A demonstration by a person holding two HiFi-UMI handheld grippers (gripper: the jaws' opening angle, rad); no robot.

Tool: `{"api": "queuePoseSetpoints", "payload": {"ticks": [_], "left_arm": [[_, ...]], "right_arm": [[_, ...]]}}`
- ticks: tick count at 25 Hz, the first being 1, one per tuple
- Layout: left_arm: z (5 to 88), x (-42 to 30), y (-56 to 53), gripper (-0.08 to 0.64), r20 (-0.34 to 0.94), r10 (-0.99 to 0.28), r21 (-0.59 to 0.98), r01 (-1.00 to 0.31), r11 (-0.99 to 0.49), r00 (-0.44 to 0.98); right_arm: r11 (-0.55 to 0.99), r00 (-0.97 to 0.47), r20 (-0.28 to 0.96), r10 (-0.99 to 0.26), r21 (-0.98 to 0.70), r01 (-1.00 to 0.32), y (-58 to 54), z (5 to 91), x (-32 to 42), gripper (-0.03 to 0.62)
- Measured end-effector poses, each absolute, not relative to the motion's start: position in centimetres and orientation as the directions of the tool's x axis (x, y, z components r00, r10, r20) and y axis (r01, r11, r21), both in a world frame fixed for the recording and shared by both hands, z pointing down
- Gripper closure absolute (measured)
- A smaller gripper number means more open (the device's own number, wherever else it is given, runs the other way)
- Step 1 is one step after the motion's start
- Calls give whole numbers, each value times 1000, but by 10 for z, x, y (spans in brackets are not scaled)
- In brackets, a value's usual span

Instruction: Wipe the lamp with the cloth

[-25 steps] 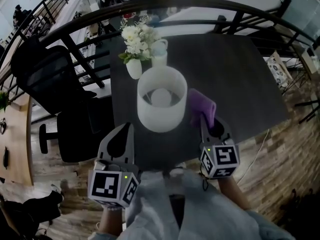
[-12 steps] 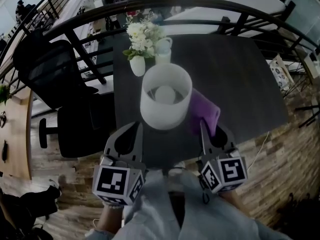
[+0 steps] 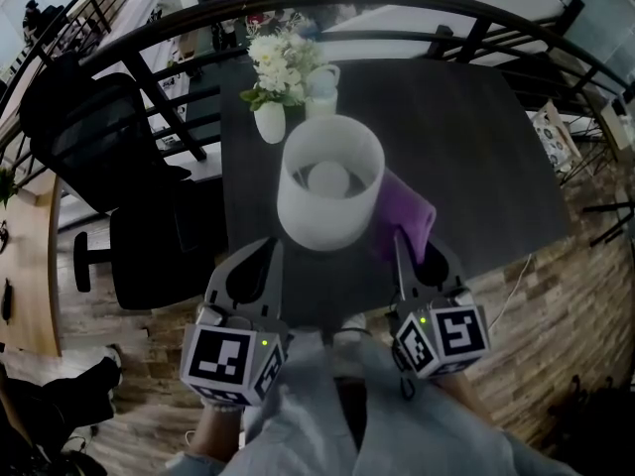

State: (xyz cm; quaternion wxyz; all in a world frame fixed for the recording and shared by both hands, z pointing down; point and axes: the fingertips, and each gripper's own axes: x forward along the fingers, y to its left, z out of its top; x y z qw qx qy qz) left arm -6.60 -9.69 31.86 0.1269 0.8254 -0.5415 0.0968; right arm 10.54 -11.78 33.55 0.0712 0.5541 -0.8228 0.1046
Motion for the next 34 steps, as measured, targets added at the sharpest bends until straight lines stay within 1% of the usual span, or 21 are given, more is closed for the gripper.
{"api": "queuePoseSetpoints", "payload": {"ticks": [10,16,34], "left_arm": [[319,-66,-96,558,298,-865,110,-915,-388,403],[316,-63,-95,558,294,-859,152,-908,-390,418],[319,-60,-96,558,296,-857,149,-907,-394,421]], "right_arm": [[357,-367,249,-896,-86,-930,-118,340,105,543],[362,-369,257,-893,-78,-929,-117,342,106,543],[355,-363,280,-889,-81,-931,-115,352,110,543]]}}
